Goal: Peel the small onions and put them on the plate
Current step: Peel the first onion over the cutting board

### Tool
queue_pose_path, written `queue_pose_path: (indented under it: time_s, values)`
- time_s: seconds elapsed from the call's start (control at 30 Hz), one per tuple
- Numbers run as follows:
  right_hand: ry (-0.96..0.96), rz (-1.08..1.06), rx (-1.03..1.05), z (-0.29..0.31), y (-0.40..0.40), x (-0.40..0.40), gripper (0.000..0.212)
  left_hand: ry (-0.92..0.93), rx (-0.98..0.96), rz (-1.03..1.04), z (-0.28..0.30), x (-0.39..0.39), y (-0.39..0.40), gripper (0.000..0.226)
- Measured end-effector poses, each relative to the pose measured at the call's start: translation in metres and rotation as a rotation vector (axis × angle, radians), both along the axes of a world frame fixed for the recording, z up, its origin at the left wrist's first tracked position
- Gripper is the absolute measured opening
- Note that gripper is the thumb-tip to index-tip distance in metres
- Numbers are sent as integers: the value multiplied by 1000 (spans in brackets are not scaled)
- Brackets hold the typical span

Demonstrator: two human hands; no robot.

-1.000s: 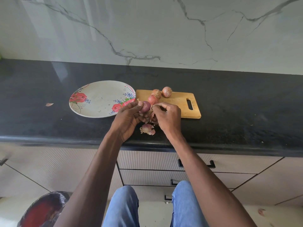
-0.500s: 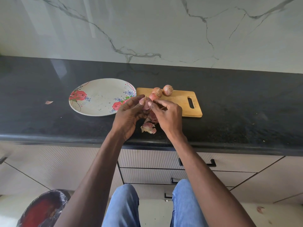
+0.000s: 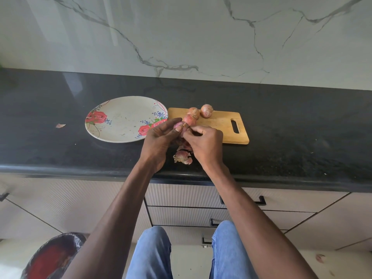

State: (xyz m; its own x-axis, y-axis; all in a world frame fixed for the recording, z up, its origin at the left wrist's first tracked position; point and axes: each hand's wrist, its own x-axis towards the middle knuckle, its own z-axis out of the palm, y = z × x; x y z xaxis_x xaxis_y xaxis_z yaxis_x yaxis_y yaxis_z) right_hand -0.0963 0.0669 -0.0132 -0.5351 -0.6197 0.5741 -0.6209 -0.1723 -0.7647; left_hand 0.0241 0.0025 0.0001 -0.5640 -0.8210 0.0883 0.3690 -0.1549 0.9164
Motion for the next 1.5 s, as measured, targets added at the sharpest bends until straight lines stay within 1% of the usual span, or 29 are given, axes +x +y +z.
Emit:
queue_pose_path:
  time_s: [0.1,0.27,0.53,0.67,0.83,0.87,0.97,1.03,1.1,1.23,1.4,1.5]
  values:
    - [88,-59,10,-2,-3,1,35,-17,-35,0,-1,-1,1,18]
    - [185,-142,41,-1,-1,4,37,-48,-86,-2,-1,-2,2,18]
    - [192,-173,63,1,0,5,33,-62,-87,-5,-1,-2,2,18]
    - [120,-167,51,3,2,4,31,-49,-51,-5,-1,-2,1,18]
    - [-152,-71,66,12,8,0,11,19,92,-23,2,0,0,18]
    - [-172,-62,75,12,8,0,9,18,99,-18,2,0,-1,18]
    - [-177,-46,59,12,8,0,14,30,94,-3,0,0,-2,22]
    - [-148,-12,44,12,7,0,17,43,86,-9,1,0,-2,30]
    - [-83,13,62,10,6,0,24,57,79,-16,1,1,-2,34]
    - [31,-31,65,9,6,-3,17,27,44,-11,-1,0,-3,36]
    - [199,-93,16,5,3,4,9,-5,32,0,-2,-2,-3,40]
    - [187,-117,6,2,2,4,14,-22,11,-24,-2,0,-3,37]
